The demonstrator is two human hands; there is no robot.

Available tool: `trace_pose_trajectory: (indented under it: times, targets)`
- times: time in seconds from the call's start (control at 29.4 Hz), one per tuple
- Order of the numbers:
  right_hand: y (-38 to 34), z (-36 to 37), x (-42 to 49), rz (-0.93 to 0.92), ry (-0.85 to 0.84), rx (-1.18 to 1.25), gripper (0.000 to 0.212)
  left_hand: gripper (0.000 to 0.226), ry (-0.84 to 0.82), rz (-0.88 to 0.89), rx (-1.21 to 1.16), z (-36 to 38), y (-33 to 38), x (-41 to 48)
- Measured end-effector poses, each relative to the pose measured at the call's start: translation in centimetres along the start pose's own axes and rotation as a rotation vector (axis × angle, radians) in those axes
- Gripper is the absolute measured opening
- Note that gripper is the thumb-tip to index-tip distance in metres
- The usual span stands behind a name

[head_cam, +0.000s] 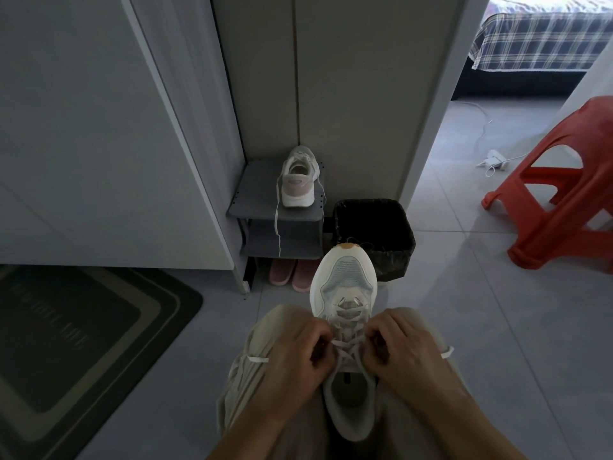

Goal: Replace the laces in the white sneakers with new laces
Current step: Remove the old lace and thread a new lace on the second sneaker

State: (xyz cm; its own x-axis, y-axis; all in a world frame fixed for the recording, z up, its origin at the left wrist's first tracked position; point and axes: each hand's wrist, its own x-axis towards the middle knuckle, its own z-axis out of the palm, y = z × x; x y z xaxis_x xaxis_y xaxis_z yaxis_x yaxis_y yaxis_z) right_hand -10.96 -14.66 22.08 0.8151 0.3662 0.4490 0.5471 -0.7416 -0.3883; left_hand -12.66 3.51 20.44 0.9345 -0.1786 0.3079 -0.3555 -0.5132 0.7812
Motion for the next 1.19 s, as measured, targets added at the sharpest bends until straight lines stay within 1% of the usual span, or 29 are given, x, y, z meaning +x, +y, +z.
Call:
trace_pose_trajectory:
  times: [0.1, 0.17, 0.24, 0.34, 0.41, 0.48, 0.54, 0.65, 0.71, 0.75, 0.88, 0.95, 1.02, 1.12, 1.19]
  targets:
    - [0.3, -0.2, -0.3, 0.042, -0.030, 0.055, 0.019, 0.011, 0.003, -0.054, -0.053, 0.1, -0.5, -0.3]
    - [0.5, -0.3, -0.3, 0.050, -0.057, 0.075, 0.021, 0.015, 0.004, -0.044, -0.031, 0.1, -0.6, -0.1]
    - [0.8, 0.1, 0.0, 0.059, -0.039, 0.038, 0.012, 0.014, 0.001, -0.012, 0.031, -0.3, -0.4, 0.8]
    - [0.7, 0.4, 0.5, 0.089, 0.007, -0.020, 0.015, 0.016, -0.014, 0.041, 0.138, -0.8, 0.0, 2.2]
    - [0.9, 0.7, 0.6, 0.020, 0.050, -0.045, 0.012, 0.011, 0.004, 0.016, 0.099, -0.5, -0.2, 2.4]
    - [0.8, 0.8, 0.5, -0.024, 0.075, -0.018, 0.009, 0.004, 0.061, -0.019, 0.022, -0.3, -0.1, 1.9]
    - [0.7, 0.8, 0.3, -0.012, 0.078, 0.024, 0.009, 0.010, 0.086, -0.031, -0.019, -0.3, 0.2, 1.6]
    - [0.4, 0.5, 0.1, 0.088, 0.055, 0.154, 0.010, 0.015, 0.095, -0.092, -0.113, -0.6, 0.2, 1.7]
    - [0.8, 0.5, 0.0, 0.126, 0.036, 0.170, 0.003, 0.016, 0.078, -0.107, -0.110, -0.7, 0.0, 1.7]
    - [0.8, 0.5, 0.0, 0.138, 0.024, 0.161, 0.007, 0.017, 0.058, -0.104, -0.096, -0.7, 0.1, 1.7]
    - [0.7, 0.1, 0.2, 0.100, -0.044, 0.085, 0.017, 0.013, 0.017, -0.058, -0.070, -0.8, -0.4, 1.8]
    - [0.6, 0.1, 0.3, 0.059, -0.076, 0.035, 0.017, 0.011, 0.008, -0.008, -0.019, -0.6, -0.2, 1.8]
    - [0.5, 0.1, 0.4, 0.065, -0.084, 0.020, 0.014, 0.010, 0.046, -0.019, -0.017, -0.6, 0.3, 1.9]
    - [0.6, -0.2, 0.1, 0.135, -0.072, 0.171, 0.014, 0.014, 0.095, -0.085, -0.069, -1.0, 0.4, 1.6]
    - [0.9, -0.7, -0.2, 0.163, -0.063, 0.281, 0.013, 0.012, 0.061, -0.032, -0.050, -1.2, -0.1, 1.1]
